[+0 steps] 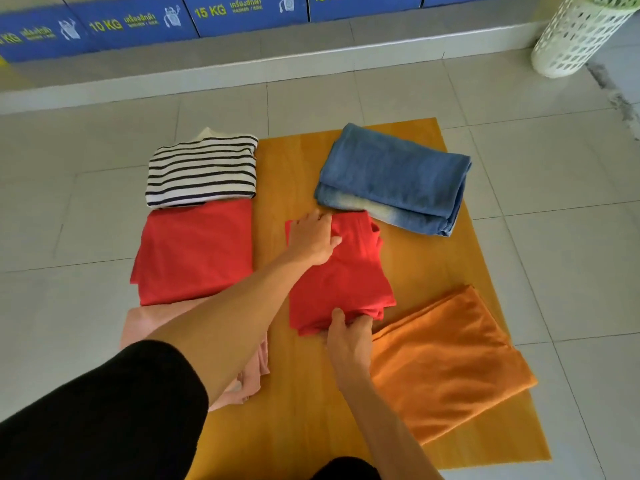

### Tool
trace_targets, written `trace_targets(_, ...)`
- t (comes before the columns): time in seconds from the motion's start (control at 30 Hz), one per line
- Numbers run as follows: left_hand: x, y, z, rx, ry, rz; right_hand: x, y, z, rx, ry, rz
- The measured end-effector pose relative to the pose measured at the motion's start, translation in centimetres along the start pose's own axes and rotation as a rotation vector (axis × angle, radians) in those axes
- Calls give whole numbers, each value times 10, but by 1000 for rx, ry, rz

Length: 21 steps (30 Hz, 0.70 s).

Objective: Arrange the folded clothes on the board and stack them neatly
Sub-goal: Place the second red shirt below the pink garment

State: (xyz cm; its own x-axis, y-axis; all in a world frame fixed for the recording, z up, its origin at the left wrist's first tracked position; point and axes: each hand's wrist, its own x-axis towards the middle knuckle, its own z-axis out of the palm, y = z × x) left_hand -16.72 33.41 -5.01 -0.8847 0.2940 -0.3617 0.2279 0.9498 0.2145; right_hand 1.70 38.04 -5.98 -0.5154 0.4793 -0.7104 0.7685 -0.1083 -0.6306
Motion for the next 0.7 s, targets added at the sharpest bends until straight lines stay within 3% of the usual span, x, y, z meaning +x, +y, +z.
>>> trace_targets(0.1,0,-9,-4,-56,-95,-127,6,-17,-14,21,26,-34)
trace_targets(0.23,-11,-27,-17,-385,-285,-325,21,-31,-27,55,37,41)
trace_targets(0.4,-28,-35,-28,-874,-467,-544,27,-45,-40,77,70,-131)
trace_targets(0.7,-100,-58,-29,-1271,-195,-451,-11,-54,-69,-73,103,-455)
